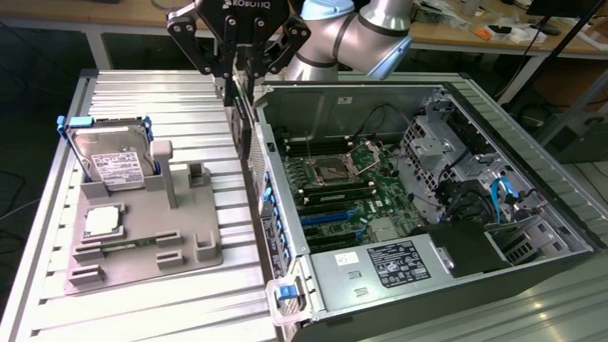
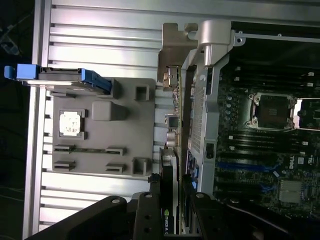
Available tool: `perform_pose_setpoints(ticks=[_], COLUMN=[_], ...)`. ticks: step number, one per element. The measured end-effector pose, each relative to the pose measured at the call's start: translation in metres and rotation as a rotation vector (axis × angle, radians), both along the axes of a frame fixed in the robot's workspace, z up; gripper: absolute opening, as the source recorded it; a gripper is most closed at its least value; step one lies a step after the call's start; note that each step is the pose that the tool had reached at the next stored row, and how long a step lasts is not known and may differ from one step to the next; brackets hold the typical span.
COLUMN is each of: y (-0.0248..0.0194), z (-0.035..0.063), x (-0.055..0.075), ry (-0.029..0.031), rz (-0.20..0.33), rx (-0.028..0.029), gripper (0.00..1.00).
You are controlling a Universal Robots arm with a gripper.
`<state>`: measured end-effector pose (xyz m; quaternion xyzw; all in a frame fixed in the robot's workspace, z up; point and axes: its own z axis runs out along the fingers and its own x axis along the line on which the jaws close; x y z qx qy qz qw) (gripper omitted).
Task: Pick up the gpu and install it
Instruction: 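Pick up the gpu and move the gpu toward the slot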
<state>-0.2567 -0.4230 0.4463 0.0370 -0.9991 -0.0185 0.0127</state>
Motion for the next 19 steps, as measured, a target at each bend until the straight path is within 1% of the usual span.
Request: perform_pose_setpoints(ticks=[1,3,6,7,13,17,19], y=[0.0,0.0,0.0,0.0,0.0,0.0,0.0], z=[0.0,-0.0001,0.0,-0.0001,-0.0001,0.0,-0.0001], x=[0.0,0.001,0.001,0.001,0.015,0.023,0.025], ry=[-0.0006,-0.0046,-0.0156,-0.0163,-0.0164,-0.0163,-0.0163], rz=[0.0,0.0,0.0,0.0,0.0,0.0,0.0], rx=[-0.0001,-0.0005,-0.0023,-0.0026,-0.0055,-0.01,-0.01], gripper=[0.27,0.27,0.27,0.27,0.27,0.27,0.27])
